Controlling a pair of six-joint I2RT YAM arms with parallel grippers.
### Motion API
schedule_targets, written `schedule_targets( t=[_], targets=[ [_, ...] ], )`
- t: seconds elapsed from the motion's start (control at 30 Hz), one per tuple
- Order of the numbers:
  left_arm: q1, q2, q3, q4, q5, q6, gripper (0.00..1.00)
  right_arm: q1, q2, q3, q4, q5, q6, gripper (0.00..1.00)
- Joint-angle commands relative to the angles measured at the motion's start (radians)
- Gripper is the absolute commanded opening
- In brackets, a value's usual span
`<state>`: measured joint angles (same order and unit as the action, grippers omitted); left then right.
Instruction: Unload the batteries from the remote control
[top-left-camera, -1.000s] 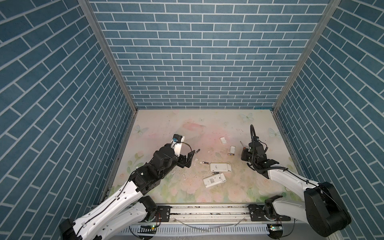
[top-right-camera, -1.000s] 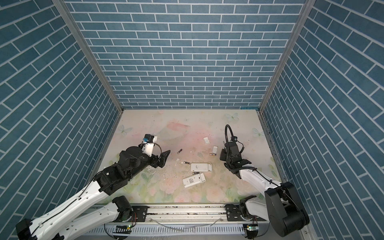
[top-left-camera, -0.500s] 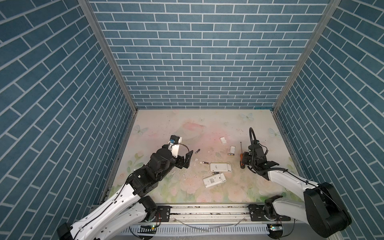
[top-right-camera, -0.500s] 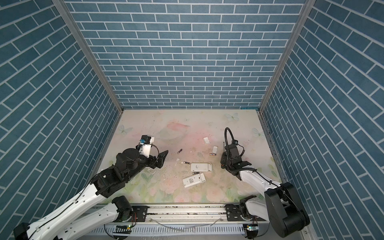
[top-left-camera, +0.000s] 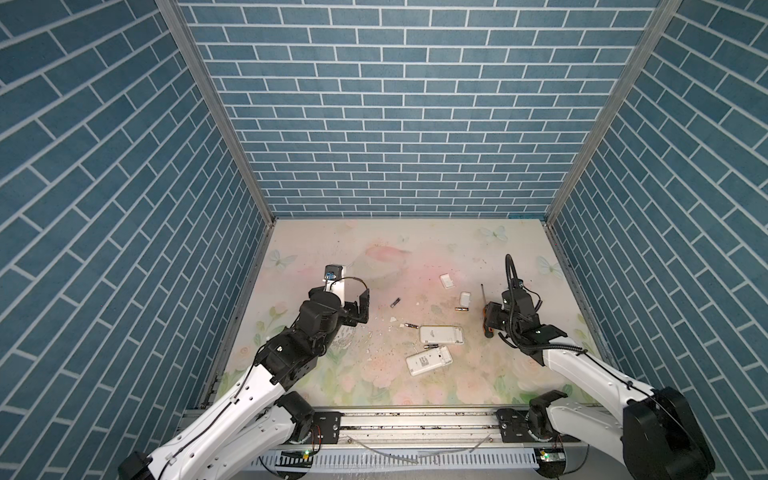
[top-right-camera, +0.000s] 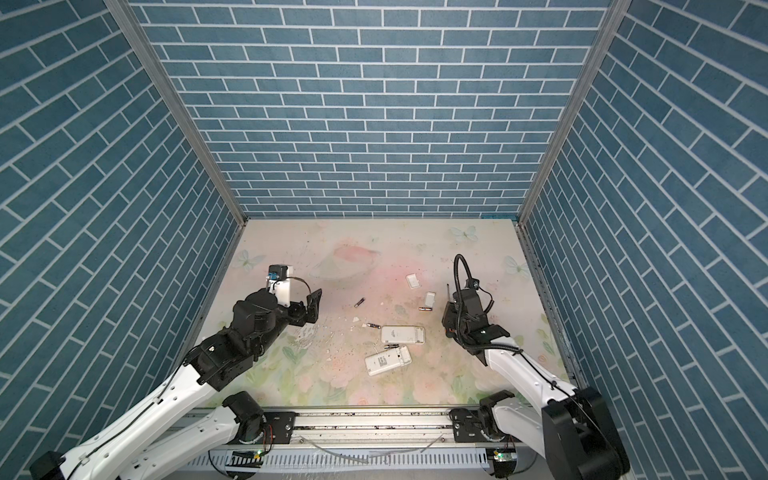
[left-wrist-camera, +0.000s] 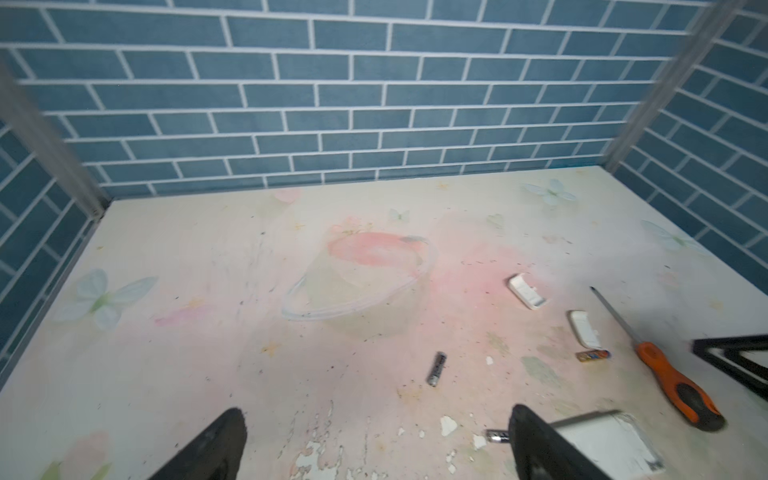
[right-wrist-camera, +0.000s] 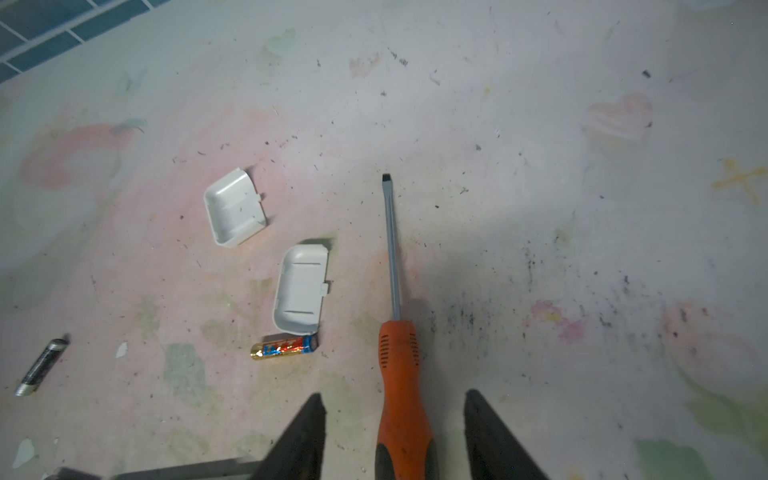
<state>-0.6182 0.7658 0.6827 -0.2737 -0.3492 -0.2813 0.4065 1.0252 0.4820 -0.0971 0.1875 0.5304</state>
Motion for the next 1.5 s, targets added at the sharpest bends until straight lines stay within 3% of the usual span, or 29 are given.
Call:
schedule_targets(
  t=[0.0, 0.07, 0.23, 0.3, 0.37, 0.43, 0.73, 1.13, 1.47],
  targets=[
    [0.098, 0.026, -0.018, 0.026, -0.080, -0.035, 1.00, -0.004, -0.075, 0.092, -0.081, 0.102, -0.119, 0.74],
    [0.174, 0.060, -0.029, 0.044, -0.099, -0.034, 1.00, -0.005, -0.107, 0.109, -0.094, 0.174, -0.187, 0.81],
    [0.320, 0.141, -0.094, 0.172, -0.129, 0.027, 1.00, -0.014, -0.172, 0.058, 0.024, 0.297, -0.370, 0.83],
    [0.350, 0.180, -0.129, 0.248, -0.145, 0.080, 1.00, -0.021, -0.202, 0.004, 0.120, 0.332, -0.429, 0.84],
    [0.368, 0.225, -0.154, 0.309, -0.177, 0.114, 1.00, -0.033, -0.224, -0.059, 0.237, 0.366, -0.487, 0.99],
    [0.387, 0.257, -0.178, 0.369, -0.180, 0.128, 1.00, -0.048, -0.233, -0.112, 0.323, 0.381, -0.524, 0.99],
    [0.459, 0.320, -0.310, 0.731, -0.119, 0.244, 0.99, -0.170, -0.151, -0.190, 0.420, 0.353, -0.483, 0.99],
    [0.536, 0.323, -0.374, 0.810, -0.031, 0.271, 1.00, -0.231, -0.049, -0.189, 0.488, 0.253, -0.452, 0.99],
    [0.561, 0.464, -0.394, 0.982, 0.040, 0.270, 1.00, -0.247, 0.014, -0.162, 0.509, 0.214, -0.459, 0.99]
  ],
)
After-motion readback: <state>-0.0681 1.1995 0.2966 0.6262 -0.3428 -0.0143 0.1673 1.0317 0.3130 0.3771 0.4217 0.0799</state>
